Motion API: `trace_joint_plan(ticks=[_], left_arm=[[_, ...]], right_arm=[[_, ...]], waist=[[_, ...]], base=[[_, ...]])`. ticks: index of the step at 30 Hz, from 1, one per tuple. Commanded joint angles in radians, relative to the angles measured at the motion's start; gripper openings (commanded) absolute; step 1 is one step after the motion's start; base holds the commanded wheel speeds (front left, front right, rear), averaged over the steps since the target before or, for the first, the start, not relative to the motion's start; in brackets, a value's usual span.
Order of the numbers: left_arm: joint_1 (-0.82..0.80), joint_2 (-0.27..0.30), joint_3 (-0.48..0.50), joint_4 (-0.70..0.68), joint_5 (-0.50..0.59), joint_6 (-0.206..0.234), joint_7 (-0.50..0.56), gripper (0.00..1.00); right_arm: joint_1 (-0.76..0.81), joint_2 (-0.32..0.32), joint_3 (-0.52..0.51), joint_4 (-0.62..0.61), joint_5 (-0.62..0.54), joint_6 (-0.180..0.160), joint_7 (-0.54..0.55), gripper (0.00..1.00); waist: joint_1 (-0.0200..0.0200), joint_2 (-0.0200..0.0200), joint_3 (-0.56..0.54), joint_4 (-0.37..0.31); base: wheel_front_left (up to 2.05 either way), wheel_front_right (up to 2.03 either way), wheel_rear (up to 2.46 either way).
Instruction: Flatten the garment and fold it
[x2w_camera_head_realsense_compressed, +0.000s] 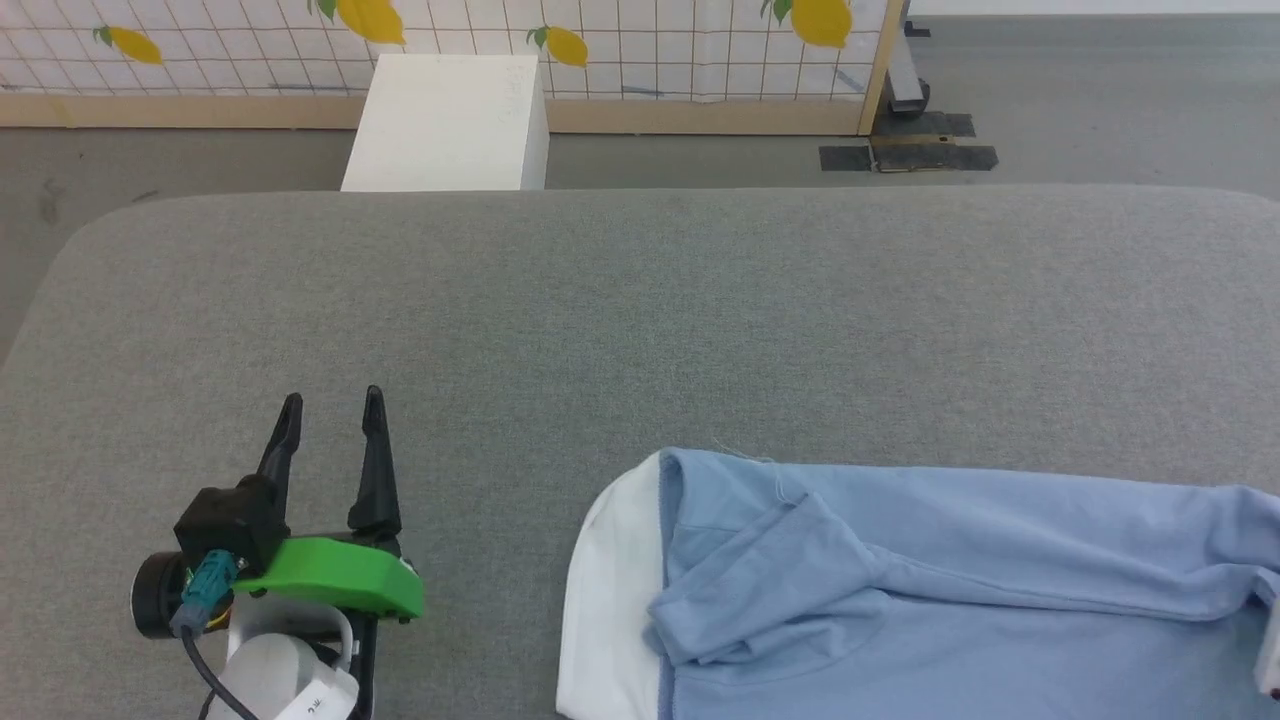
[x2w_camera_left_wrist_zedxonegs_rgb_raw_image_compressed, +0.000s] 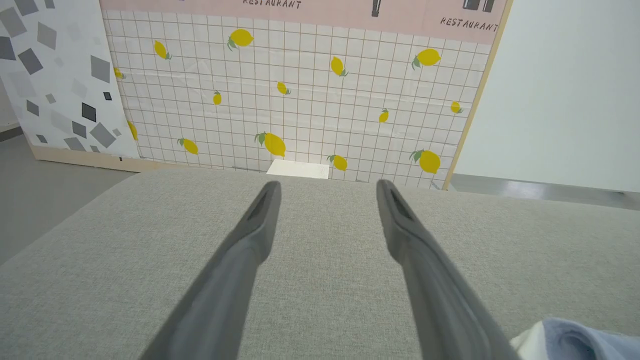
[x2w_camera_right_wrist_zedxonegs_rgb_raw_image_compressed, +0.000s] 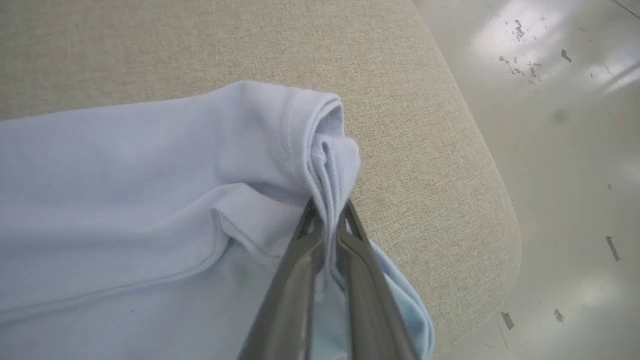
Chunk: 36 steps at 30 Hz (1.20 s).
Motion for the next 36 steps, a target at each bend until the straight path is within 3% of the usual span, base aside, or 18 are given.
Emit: trace_joint_plan(ticks=[1, 7, 13, 16, 18, 19, 20, 27, 31, 32, 33, 34, 36], left_arm=[[0.003, -0.005, 0.005, 0.004, 0.013, -0.008, -0.005, 1.0], [0.021, -0.01, 0.014, 0.009, 0.025, -0.019, -0.005, 1.0], [0.022, -0.015, 0.009, 0.022, 0.034, -0.031, -0.005, 1.0], [0.018, -0.018, 0.003, 0.029, 0.037, -0.037, -0.005, 1.0], [0.012, -0.02, -0.002, 0.033, 0.039, -0.04, -0.005, 1.0], [0.004, -0.024, -0.011, 0.033, 0.043, -0.043, -0.005, 1.0], [0.003, -0.026, -0.015, 0.031, 0.045, -0.043, -0.005, 1.0], [-0.021, -0.035, -0.031, 0.022, 0.045, -0.039, -0.005, 1.0], [-0.036, -0.038, -0.039, 0.026, 0.044, -0.039, -0.005, 1.0], [-0.038, -0.038, -0.041, 0.027, 0.043, -0.039, -0.005, 1.0], [-0.039, -0.039, -0.043, 0.028, 0.043, -0.039, -0.005, 1.0], [-0.039, -0.04, -0.043, 0.029, 0.042, -0.039, -0.005, 1.0], [-0.038, -0.04, -0.041, 0.031, 0.041, -0.037, -0.005, 1.0]], right_arm=[[0.01, -0.002, 0.038, -0.028, 0.002, -0.002, 0.012, 0.0], [0.104, 0.019, 0.242, -0.283, 0.127, -0.002, 0.164, 0.0], [0.184, 0.009, 0.544, -0.651, 0.231, -0.002, 0.326, 0.0], [0.167, -0.026, 0.704, -0.718, 0.259, -0.002, 0.351, 0.0], [0.131, -0.049, 0.799, -0.714, 0.265, -0.002, 0.337, 0.0], [0.077, -0.054, 0.915, -0.649, 0.272, -0.002, 0.306, 0.0], [0.055, -0.049, 0.954, -0.615, 0.273, -0.002, 0.291, 0.0], [-0.073, 0.013, 1.125, -0.347, 0.299, -0.002, 0.206, 0.0], [-0.132, 0.033, 1.171, -0.193, 0.32, -0.002, 0.16, 0.0], [-0.142, 0.037, 1.176, -0.166, 0.325, -0.002, 0.15, 0.33], [-0.15, 0.041, 1.187, -0.138, 0.338, -0.002, 0.143, 0.84], [-0.154, 0.044, 1.194, -0.122, 0.355, -0.002, 0.141, 1.0], [-0.158, 0.049, 1.207, -0.106, 0.401, -0.002, 0.138, 1.0]], waist=[[0.0, -0.0001, -0.005, 0.0], [0.0, -0.0001, -0.022, 0.001], [0.0, -0.0001, -0.035, 0.016], [0.0, -0.0001, -0.034, 0.027], [0.0, -0.0001, -0.029, 0.038], [0.0, -0.0001, -0.021, 0.055], [0.0, -0.0001, -0.015, 0.064], [0.0, -0.0001, 0.034, 0.111], [0.0, -0.0001, 0.055, 0.134], [0.0, -0.0001, 0.057, 0.138], [0.0, -0.0001, 0.059, 0.142], [0.0, -0.0001, 0.06, 0.143], [0.0, -0.0001, 0.061, 0.142]], base=[[0.0, 0.0, 0.0], [0.0, 0.0, 0.0], [0.0, 0.0, 0.0], [0.0, 0.0, 0.0], [0.0, 0.0, 0.0], [0.0, 0.0, 0.0], [0.0, 0.0, 0.0], [0.0, 0.0, 0.0], [0.0, 0.0, 0.0], [0.0, 0.0, 0.0], [0.0, 0.0, 0.0], [0.0, 0.0, 0.0], [0.0, 0.0, 0.0]])
